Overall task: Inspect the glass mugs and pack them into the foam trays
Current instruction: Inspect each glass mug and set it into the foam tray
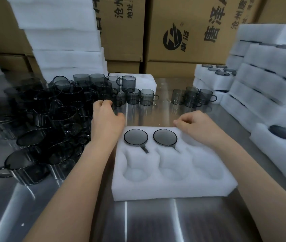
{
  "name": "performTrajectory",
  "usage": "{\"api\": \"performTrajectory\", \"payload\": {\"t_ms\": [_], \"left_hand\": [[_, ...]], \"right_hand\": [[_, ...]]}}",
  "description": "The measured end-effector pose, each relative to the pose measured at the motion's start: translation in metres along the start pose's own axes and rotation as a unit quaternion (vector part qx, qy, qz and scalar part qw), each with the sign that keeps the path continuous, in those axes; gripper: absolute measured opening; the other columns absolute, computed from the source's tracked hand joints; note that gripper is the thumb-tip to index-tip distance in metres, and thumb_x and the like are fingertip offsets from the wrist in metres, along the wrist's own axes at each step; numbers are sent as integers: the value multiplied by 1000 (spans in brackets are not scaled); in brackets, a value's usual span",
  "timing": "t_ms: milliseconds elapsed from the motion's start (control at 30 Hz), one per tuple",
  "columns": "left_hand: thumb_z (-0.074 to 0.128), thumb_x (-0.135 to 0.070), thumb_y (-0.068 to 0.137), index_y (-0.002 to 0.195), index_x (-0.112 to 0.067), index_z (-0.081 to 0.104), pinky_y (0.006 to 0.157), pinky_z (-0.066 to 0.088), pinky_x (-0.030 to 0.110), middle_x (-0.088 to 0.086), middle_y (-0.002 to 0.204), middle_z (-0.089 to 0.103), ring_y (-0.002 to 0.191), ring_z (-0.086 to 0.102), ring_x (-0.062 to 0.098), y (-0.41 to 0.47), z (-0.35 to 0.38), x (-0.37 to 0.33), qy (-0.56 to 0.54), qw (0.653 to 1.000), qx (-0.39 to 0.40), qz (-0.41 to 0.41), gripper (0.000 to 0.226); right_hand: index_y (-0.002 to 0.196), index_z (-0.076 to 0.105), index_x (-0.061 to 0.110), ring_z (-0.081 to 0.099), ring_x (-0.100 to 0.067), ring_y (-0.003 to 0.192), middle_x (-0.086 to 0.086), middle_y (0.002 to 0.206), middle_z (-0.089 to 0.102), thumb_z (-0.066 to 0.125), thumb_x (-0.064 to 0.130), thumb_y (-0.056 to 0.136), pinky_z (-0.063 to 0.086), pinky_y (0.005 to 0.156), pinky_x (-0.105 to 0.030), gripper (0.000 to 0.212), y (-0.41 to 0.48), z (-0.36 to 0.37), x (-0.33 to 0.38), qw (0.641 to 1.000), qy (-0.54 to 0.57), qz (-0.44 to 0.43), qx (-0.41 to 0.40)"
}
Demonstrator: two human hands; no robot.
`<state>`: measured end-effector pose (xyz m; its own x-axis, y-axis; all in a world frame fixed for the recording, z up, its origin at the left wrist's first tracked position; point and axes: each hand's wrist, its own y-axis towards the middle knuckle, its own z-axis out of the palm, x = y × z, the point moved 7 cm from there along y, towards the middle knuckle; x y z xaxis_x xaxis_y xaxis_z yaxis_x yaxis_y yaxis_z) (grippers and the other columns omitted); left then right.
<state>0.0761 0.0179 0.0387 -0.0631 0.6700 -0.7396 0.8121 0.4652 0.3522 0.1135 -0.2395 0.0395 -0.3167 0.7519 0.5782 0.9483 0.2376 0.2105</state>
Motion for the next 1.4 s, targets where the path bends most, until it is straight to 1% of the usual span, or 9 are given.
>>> {"api": "performTrajectory", "payload": {"t_ms": [100, 300, 467, 667, 833, 1133, 1267, 1333, 1400], "left_hand": [[55, -15, 92, 140, -8, 43, 83, 32, 30, 8, 151, 31, 118, 50, 33, 6, 9, 4, 28, 1000, 10, -1, 50], [52, -11, 91, 133, -9, 47, 69, 39, 39, 9, 143, 36, 98, 58, 40, 28, 4, -20, 109, 989, -44, 85, 42], [51, -12, 94, 126, -2, 49, 74, 41, 40, 10, 148, 34, 107, 56, 40, 54, 22, -26, 187, 975, 34, 114, 33], [51, -1, 91, 110, 1, 53, 64, 34, 40, 21, 130, 40, 76, 44, 33, 65, 19, -32, 208, 970, 14, 126, 18], [49, 4, 91, 115, 5, 52, 74, 37, 44, 26, 127, 42, 98, 53, 48, 79, 14, -23, 194, 977, 9, 90, 24], [48, 10, 89, 102, 3, 66, 71, 38, 37, 24, 111, 55, 96, 56, 44, 75, 2, -25, 160, 977, -57, 125, 24], [51, 0, 91, 107, -6, 68, 77, 41, 33, 16, 111, 60, 97, 57, 33, 60, -12, -43, 78, 975, -97, 184, 24], [55, -6, 90, 103, -9, 68, 76, 38, 25, 8, 105, 60, 87, 53, 19, 46, -16, -55, 30, 969, -91, 229, 18], [59, -8, 86, 96, -11, 66, 75, 43, 29, 1, 97, 57, 80, 50, 13, 27, -18, -68, -8, 958, -72, 278, 13]], "right_hand": [[65, 44, 1, 29, -9, 50, 6, 51, 32, 55, 29, 98, 26, 47, -20, 45, -1, 1, 4, 1000, -13, -17, 4], [79, 58, -2, 31, -10, 55, -2, 61, 40, 53, 32, 98, 23, 49, -24, 39, -1, 2, 4, 1000, -23, -17, 10], [78, 59, -1, 35, -13, 59, -3, 62, 44, 52, 31, 99, 25, 50, -24, 38, -1, 3, 3, 999, -25, -15, 14], [88, 65, -1, 39, -15, 62, -5, 65, 48, 51, 32, 99, 29, 57, -30, 37, -1, 4, 3, 999, -30, -13, 20], [87, 65, 0, 38, -15, 61, -4, 63, 48, 51, 32, 99, 27, 52, -26, 37, -1, 4, 3, 999, -26, -10, 21], [88, 64, 0, 37, -14, 60, -4, 63, 46, 51, 33, 99, 25, 51, -27, 38, -1, 5, 2, 999, -29, -6, 23], [90, 68, 4, 46, -16, 64, -14, 72, 61, 51, 31, 99, 32, 57, -28, 33, -1, 7, 0, 999, -33, -3, 30], [92, 72, 16, 59, -13, 77, -1, 84, 71, 54, 28, 98, 41, 66, -25, 22, -1, 4, 4, 999, -28, -13, 15], [100, 71, 29, 63, -8, 91, 12, 94, 71, 57, 23, 97, 45, 78, -17, 16, -3, -5, 13, 999, 12, -37, -26]]}}
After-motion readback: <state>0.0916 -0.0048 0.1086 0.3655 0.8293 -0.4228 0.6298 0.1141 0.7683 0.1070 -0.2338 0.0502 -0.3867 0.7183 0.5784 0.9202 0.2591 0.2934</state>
